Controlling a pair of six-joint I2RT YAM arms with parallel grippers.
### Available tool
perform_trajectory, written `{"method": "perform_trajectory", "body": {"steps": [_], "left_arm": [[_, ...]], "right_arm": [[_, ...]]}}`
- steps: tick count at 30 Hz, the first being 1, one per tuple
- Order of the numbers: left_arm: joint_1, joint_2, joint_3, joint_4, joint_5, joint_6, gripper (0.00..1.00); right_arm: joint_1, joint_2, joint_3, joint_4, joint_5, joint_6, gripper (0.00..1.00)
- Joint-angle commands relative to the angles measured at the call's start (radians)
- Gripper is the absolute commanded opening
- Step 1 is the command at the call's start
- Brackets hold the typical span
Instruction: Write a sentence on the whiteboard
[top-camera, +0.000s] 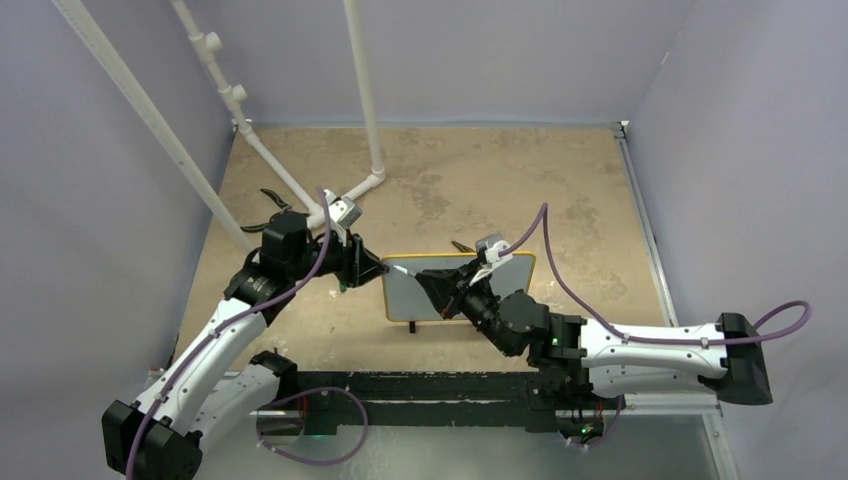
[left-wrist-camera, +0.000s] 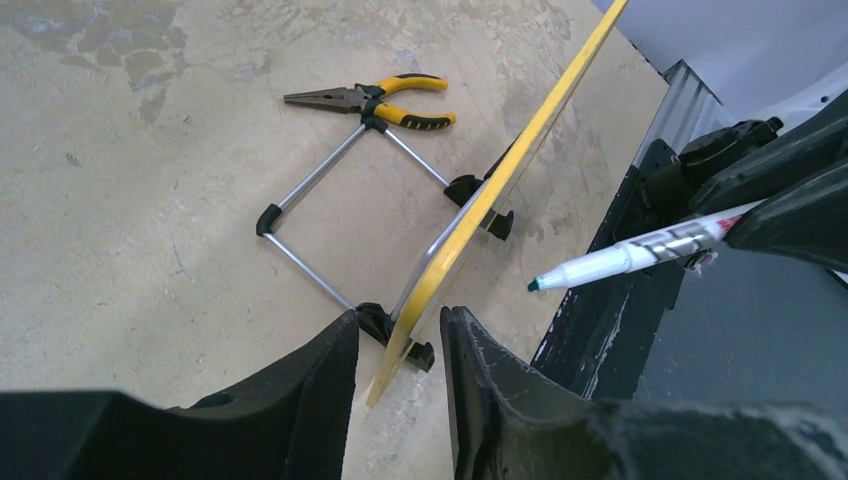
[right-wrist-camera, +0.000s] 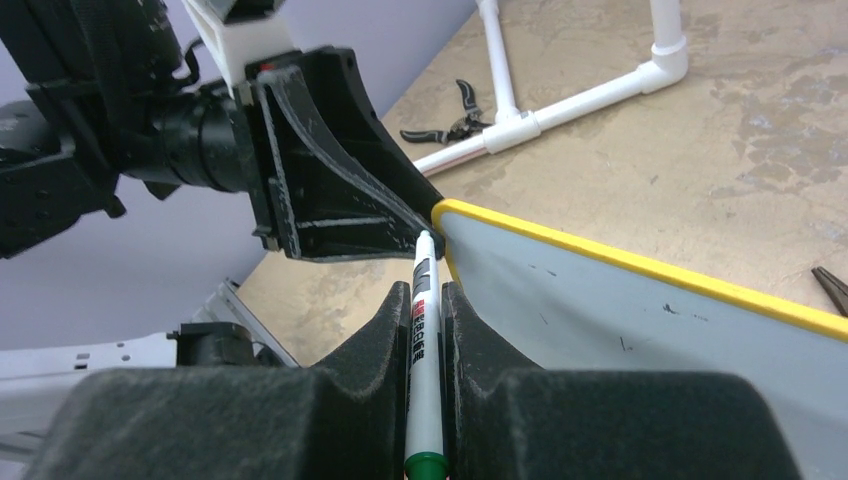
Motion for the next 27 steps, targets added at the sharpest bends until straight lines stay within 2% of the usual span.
{"method": "perform_trajectory", "body": {"steps": [1,20,27], "left_arm": [[0.001,0.0,-0.006,0.063,0.032,0.014,0.34],[0.001,0.023,-0.011,0.078,0.037,0.014,0.21],[0.001,0.02,-0.014,0.076,0.034,0.016,0.19]], "right_arm": [[0.013,0.014,-0.022,0.015,0.052,0.037,0.0],[0.032,0.045,-0.041,0.054,0.152,0.038,0.0],[0.034,0.043,-0.047,0.065,0.168,0.036,0.0]]}}
